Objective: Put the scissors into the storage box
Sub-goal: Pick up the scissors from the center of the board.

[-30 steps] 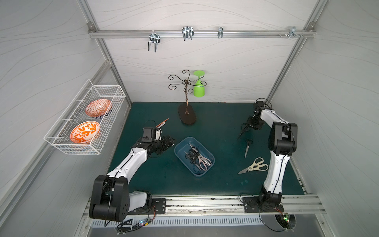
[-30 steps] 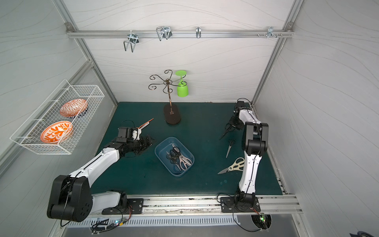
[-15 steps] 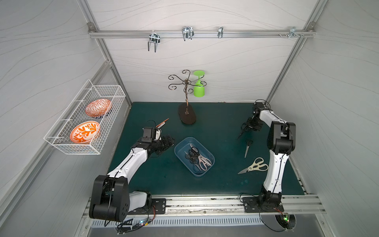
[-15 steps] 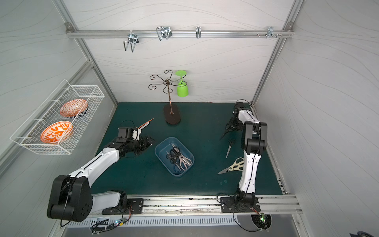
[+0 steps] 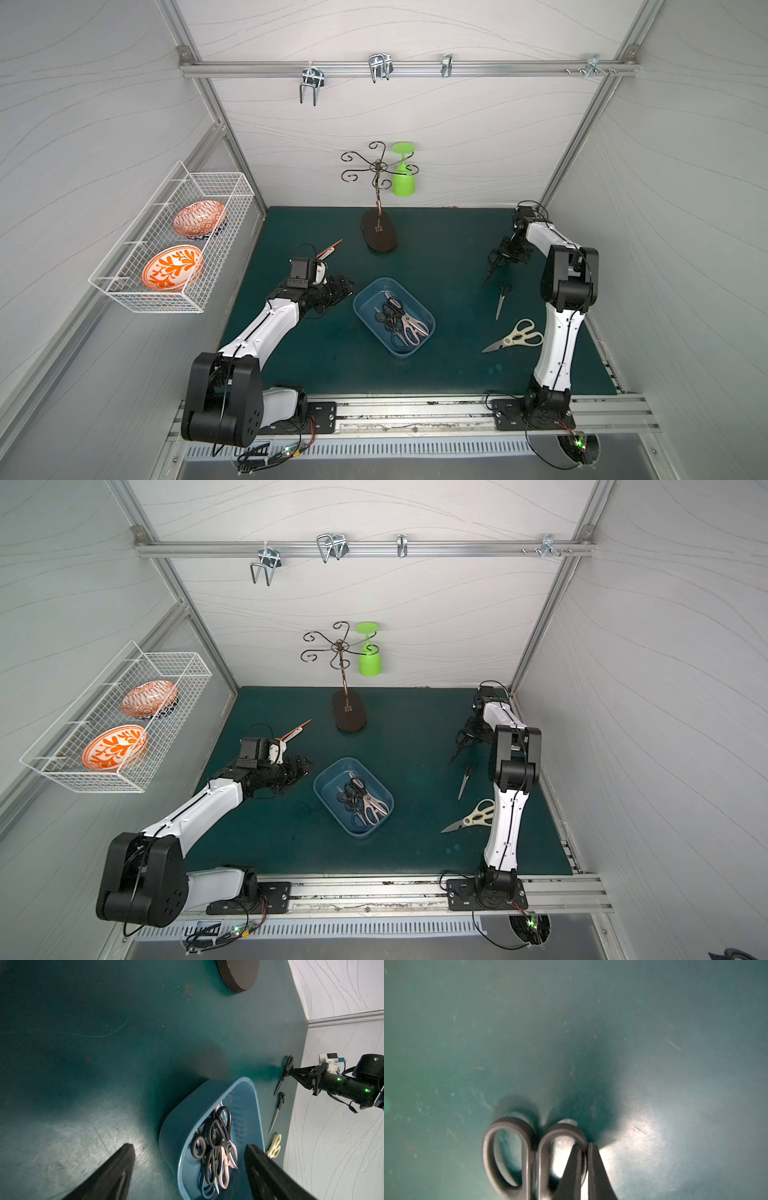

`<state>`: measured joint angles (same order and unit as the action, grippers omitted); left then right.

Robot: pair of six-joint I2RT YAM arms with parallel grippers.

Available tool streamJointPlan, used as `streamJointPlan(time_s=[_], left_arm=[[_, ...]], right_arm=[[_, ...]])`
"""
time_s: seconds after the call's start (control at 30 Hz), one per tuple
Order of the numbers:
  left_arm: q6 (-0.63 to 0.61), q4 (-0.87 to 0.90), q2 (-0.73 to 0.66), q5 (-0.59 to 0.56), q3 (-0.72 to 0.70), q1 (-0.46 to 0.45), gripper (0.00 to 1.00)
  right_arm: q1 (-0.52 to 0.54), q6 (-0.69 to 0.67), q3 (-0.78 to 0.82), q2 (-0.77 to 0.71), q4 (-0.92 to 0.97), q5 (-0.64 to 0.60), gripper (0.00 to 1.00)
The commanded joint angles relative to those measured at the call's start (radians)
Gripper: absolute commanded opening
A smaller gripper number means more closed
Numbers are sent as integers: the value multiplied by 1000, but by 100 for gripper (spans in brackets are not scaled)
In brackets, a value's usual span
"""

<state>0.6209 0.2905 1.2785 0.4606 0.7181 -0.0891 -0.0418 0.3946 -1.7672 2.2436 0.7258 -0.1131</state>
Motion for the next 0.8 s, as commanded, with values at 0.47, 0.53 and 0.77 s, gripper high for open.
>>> streamJointPlan(time_s=[0.47,0.53,0.77], left_arm=[[-2,1,4,-13,39,24,87],[6,-2,2,-9,35,45,87],[28,-13,-12,-2,29,111,87]], right_arm=[[61,-44,26,-244,75,113,0],[94,-48,51,-291,81,122,0],[316,-51,169,-470,81,142,0]])
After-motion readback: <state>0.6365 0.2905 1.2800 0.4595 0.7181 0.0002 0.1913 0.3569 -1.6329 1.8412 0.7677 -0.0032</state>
